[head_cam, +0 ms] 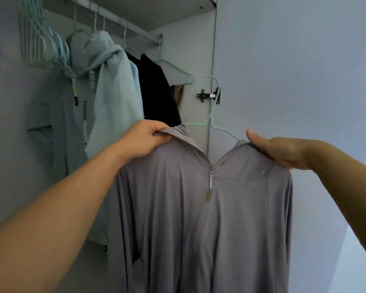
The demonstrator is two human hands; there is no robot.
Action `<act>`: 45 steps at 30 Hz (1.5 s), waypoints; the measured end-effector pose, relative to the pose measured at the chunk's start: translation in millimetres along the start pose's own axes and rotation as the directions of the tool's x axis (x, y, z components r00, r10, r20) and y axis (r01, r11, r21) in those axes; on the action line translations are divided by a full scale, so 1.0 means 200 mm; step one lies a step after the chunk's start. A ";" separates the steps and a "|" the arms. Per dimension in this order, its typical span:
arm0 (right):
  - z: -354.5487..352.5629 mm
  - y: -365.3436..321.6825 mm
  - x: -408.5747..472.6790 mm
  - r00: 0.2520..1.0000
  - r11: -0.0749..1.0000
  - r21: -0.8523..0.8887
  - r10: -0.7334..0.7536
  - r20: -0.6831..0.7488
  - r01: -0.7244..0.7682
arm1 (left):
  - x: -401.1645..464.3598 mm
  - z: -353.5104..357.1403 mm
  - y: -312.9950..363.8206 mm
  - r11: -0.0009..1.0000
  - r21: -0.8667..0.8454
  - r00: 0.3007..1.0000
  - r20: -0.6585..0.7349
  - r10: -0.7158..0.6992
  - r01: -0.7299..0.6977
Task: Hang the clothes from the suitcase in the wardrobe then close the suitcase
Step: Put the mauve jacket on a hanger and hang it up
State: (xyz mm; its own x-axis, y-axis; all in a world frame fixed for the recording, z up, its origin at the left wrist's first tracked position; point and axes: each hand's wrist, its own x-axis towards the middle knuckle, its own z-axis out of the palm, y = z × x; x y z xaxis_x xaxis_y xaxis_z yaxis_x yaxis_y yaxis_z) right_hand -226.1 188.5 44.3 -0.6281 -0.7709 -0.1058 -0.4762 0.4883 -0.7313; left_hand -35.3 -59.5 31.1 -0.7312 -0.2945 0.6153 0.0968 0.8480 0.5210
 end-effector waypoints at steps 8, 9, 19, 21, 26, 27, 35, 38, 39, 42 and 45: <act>-0.22 -0.24 -0.10 0.895 0.875 0.212 -0.446 -0.001 0.436 | 0.05 -0.34 0.13 0.997 -0.069 0.972 -0.236 0.000 -0.017; -0.23 -0.28 -0.10 0.873 0.841 0.249 -0.486 -0.043 0.480 | 0.05 -0.37 0.13 0.995 -0.098 0.957 -0.289 -0.023 -0.006; 0.14 -0.75 -0.12 0.787 0.702 0.363 -0.497 -0.366 0.613 | 0.09 -0.51 -0.12 0.863 -0.280 0.667 -0.550 -0.503 0.421; 0.23 -0.86 -0.05 0.762 0.714 0.307 -0.490 -0.422 0.629 | 0.11 -0.53 -0.16 0.829 -0.352 0.653 -0.511 -0.559 0.435; 0.39 -1.15 0.14 0.701 0.738 0.162 -0.514 -0.495 0.655 | 0.22 -0.62 -0.17 0.783 -0.481 0.707 -0.386 -0.592 0.393; 0.41 -1.20 0.17 0.688 0.736 0.141 -0.522 -0.504 0.662 | 0.24 -0.63 -0.17 0.782 -0.496 0.723 -0.370 -0.583 0.377; 0.46 -1.60 0.36 0.503 0.706 -0.201 -0.647 -0.573 0.679 | 0.34 -0.71 -0.20 0.900 -0.355 0.808 -0.433 -0.399 0.254; 0.48 -1.69 0.41 0.425 0.663 -0.387 -0.726 -0.540 0.640 | 0.36 -0.77 -0.25 0.893 -0.366 0.803 -0.430 -0.412 0.262; 0.49 -1.72 0.43 0.406 0.652 -0.430 -0.741 -0.535 0.624 | 0.36 -0.79 -0.28 0.885 -0.381 0.793 -0.435 -0.426 0.266; 0.50 -1.79 0.51 0.382 0.667 -0.454 -0.727 -0.571 0.591 | 0.39 -0.86 -0.34 0.922 -0.312 0.793 -0.490 -0.362 0.229; 0.51 -1.87 0.55 0.402 0.688 -0.333 -0.676 -0.617 0.645 | 0.39 -0.92 -0.37 0.948 -0.207 0.797 -0.516 -0.314 0.240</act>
State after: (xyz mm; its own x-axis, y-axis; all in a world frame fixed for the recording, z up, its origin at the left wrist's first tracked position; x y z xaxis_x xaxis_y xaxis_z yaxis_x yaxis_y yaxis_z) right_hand -54.2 -121.6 237.6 -0.3102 -0.3878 0.8680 -0.9377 -0.0253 -0.3464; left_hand 24.5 -226.7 148.7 -0.2643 -0.7287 0.6318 0.0566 0.6423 0.7644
